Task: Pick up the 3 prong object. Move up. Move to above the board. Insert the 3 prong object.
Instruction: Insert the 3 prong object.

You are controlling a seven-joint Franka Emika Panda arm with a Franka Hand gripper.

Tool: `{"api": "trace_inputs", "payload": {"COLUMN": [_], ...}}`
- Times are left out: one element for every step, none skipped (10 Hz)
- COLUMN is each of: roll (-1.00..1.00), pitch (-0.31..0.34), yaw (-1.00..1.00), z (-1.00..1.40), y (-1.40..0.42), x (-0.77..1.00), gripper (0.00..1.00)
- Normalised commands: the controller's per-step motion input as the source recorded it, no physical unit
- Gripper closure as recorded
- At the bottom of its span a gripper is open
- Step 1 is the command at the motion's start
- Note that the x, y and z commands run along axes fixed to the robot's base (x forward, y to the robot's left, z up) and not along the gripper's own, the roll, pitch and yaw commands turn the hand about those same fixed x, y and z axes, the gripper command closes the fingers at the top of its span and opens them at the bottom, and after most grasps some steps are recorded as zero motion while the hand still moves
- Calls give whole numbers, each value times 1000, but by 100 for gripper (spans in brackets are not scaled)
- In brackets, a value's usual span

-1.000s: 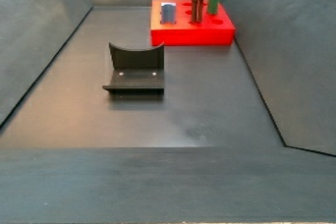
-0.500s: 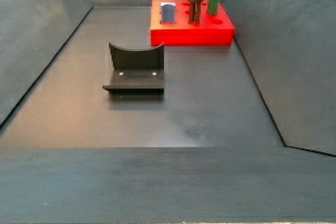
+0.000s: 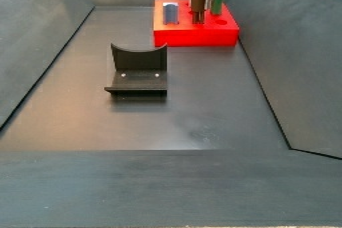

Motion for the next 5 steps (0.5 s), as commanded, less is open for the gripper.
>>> {"api": "trace_inputs", "payload": {"roll": [4, 0, 4, 11, 0], "pitch": [-56, 23, 0, 0, 0], "yaw": [-37, 0, 0, 0, 0], "z": [0, 0, 0, 0, 0], "y": [0, 0, 0, 0, 0], "x": [-66, 6, 0, 0, 0], "gripper": [100, 100, 100, 100, 100]}}
